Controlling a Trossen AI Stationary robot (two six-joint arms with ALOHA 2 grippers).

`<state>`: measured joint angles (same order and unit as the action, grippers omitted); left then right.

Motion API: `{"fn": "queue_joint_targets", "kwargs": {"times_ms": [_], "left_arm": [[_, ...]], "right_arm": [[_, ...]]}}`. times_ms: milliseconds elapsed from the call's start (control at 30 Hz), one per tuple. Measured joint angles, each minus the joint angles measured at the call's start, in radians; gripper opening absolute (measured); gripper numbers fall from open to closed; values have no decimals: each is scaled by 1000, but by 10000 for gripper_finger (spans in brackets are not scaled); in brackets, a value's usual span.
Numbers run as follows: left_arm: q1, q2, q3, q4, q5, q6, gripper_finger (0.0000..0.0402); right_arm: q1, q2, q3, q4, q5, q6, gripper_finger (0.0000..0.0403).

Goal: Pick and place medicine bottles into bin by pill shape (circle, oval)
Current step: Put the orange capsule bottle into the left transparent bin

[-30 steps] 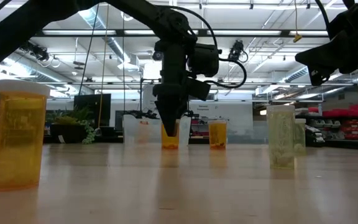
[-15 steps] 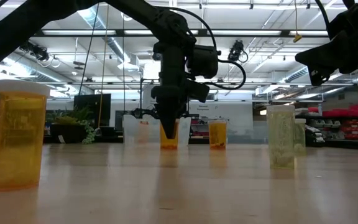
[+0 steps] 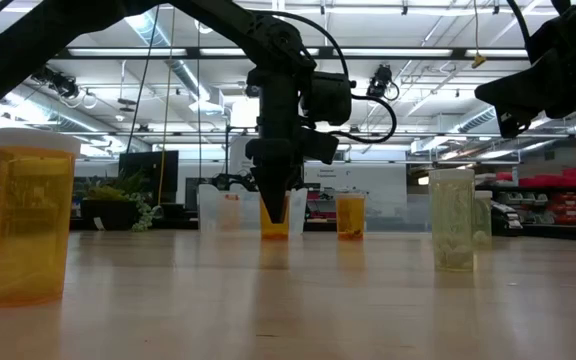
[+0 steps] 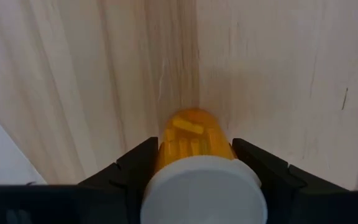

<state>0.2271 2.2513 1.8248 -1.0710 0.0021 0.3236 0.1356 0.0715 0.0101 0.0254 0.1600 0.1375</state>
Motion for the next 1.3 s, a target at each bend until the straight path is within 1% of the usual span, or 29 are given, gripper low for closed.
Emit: {"fn": "queue_joint_targets", "kwargs": {"times_ms": [133,300,367,533,633,800,867,1133,1300], "left_arm": [[0,0,0,0,0,2,200],[0,0,0,-4,0,2,217],[0,0,0,-6,0,5,218],[0,0,0,-6,0,34,202],[0,0,0,-7,0,37,200],[0,0,0,-8,0,39,218],[1,0,0,-8,-1,39,219],[6,0,0,-10,-1,49,200],[19,-1,1,-24,-1,55,212]], "right_arm": [[0,0,0,0,0,0,19],[0,0,0,0,0,0,19],[0,0,0,0,0,0,19],[0,0,0,0,0,0,19],[0,0,0,0,0,0,19],[0,0,0,0,0,0,19],[0,0,0,0,0,0,19],[0,0,0,0,0,0,19],[0,0,0,0,0,0,19]]}}
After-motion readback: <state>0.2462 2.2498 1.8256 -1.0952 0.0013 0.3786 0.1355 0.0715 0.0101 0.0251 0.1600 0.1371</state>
